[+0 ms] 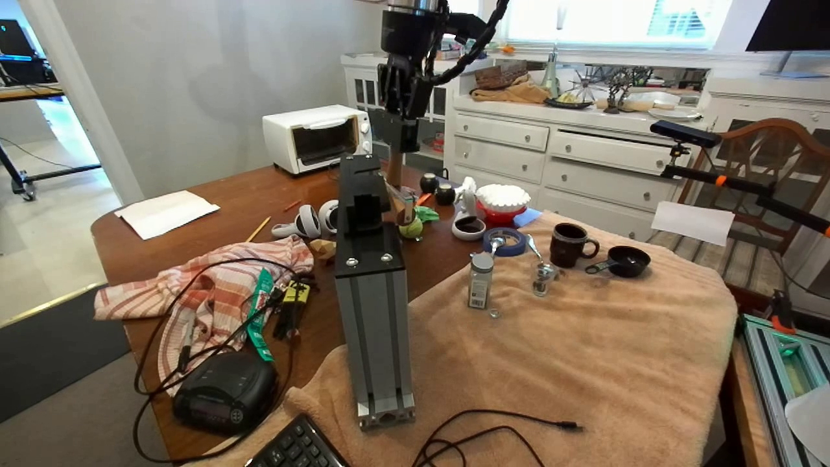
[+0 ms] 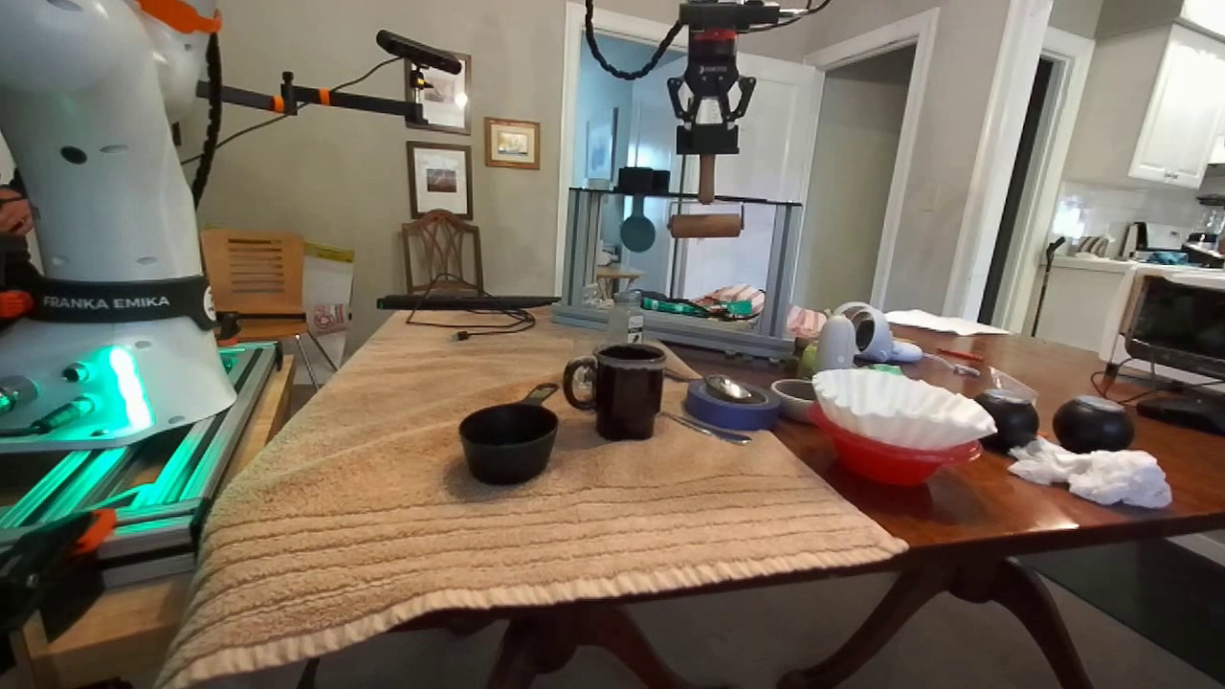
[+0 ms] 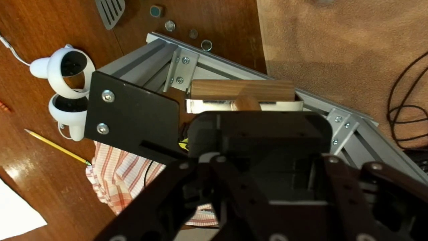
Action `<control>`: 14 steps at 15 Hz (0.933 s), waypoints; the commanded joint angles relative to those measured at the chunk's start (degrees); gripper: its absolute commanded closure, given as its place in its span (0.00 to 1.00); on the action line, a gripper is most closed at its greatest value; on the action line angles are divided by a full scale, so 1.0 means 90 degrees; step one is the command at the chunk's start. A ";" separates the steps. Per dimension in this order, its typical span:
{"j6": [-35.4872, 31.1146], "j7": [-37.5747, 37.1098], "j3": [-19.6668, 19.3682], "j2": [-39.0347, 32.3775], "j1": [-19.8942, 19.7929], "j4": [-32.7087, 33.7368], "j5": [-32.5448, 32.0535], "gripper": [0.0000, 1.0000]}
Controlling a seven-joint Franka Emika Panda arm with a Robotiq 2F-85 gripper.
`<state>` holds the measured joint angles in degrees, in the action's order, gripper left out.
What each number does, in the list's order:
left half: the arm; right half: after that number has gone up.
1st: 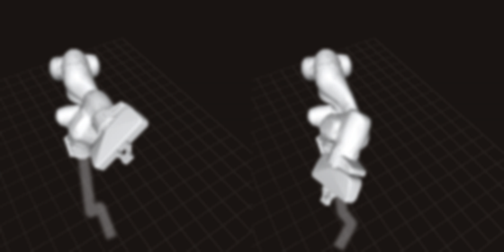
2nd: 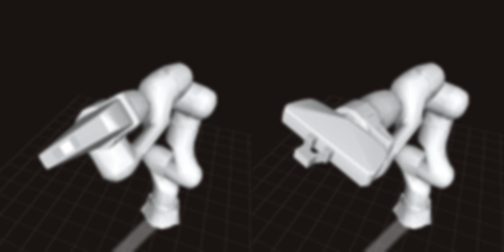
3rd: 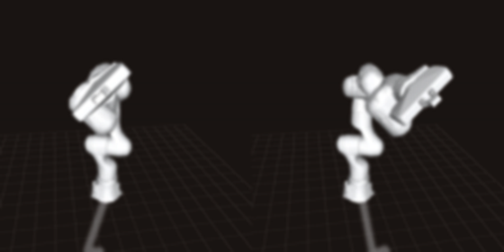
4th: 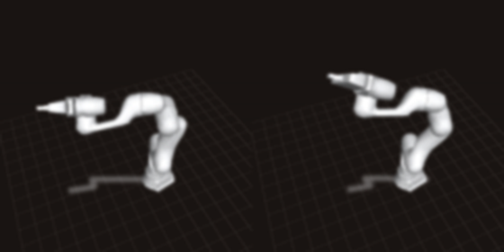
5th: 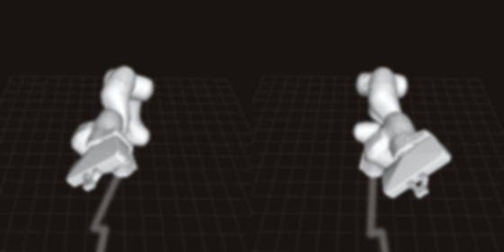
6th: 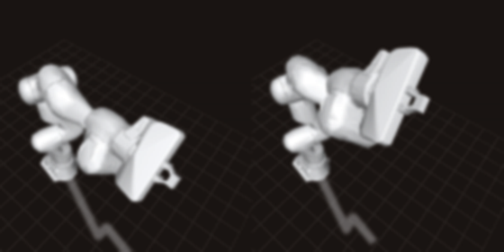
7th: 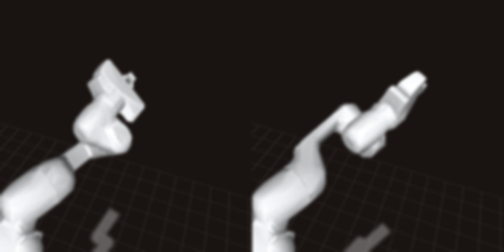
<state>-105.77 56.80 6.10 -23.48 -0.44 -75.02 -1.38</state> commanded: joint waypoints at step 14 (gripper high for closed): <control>0.0203 -0.1484 -0.0174 -0.0754 0.0092 0.0787 -0.0128 0.78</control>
<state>-105.43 46.38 4.93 -28.66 -0.19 -71.86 -1.61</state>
